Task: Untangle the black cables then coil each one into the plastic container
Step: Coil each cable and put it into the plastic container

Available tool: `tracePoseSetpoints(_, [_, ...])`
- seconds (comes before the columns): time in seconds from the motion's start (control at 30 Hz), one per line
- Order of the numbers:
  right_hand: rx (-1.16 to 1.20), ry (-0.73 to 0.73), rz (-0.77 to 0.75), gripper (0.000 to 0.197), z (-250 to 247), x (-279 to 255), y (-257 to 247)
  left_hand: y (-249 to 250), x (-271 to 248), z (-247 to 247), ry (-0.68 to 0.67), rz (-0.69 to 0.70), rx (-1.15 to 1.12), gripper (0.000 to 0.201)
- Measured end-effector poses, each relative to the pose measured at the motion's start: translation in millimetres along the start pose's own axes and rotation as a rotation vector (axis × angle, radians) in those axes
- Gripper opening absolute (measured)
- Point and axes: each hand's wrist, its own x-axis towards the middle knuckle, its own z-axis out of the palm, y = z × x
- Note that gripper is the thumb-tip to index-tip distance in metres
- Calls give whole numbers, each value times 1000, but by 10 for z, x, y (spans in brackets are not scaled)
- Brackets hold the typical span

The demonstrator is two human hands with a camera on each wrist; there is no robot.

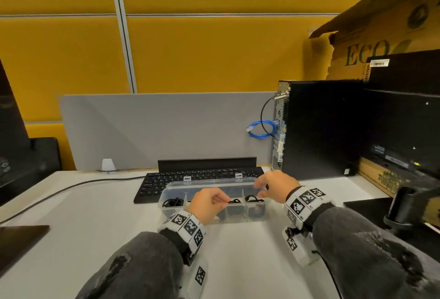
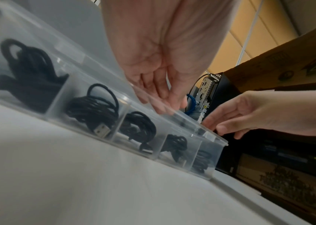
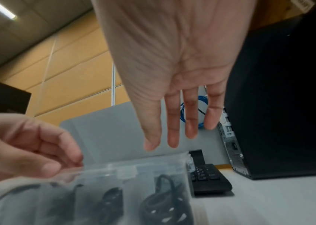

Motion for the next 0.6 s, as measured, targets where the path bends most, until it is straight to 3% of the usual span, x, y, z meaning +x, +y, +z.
tracePoseSetpoints(0.13, [94,-21,31,28,-2,-366,-68,-39,-201,-88,52,-23,94,24])
tracePoseSetpoints(0.3, [185,78,50,30,119,-684,-92,-113,-403,-186,83,-40,175,25])
tracePoseSetpoints(0.6, [174,105,46,37,319,-533,-151,-240,-277,-338,88,-53,361,26])
